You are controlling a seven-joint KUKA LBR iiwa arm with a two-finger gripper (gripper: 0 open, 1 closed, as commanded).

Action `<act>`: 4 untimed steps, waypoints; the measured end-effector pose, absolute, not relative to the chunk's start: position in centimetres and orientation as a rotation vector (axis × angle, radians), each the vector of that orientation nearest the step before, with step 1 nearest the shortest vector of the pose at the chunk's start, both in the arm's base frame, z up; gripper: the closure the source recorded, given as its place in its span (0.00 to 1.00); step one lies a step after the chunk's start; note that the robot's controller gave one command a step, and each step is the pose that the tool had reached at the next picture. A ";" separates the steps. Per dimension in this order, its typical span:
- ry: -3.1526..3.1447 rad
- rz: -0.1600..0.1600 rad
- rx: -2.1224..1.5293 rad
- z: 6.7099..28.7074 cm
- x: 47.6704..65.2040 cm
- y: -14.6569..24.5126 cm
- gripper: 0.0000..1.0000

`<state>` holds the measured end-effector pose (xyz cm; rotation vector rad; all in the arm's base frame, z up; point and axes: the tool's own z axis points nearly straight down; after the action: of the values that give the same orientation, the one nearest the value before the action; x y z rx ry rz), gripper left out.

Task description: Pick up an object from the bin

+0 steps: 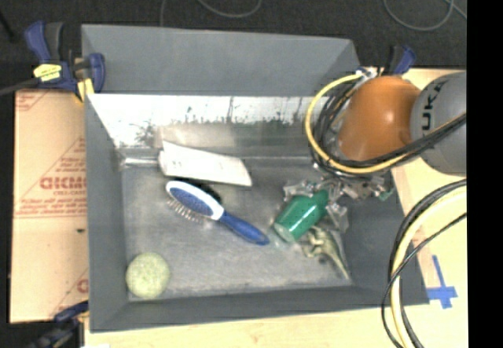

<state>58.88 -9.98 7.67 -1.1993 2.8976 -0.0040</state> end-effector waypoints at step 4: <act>2.897 -0.005 -1.196 10.1 58.9 -10.0 1.00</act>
Offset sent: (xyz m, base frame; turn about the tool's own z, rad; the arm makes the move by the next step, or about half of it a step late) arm 0.0000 0.0001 0.0377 0.0000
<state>58.86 -10.01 10.14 -1.1964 2.8969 -0.0053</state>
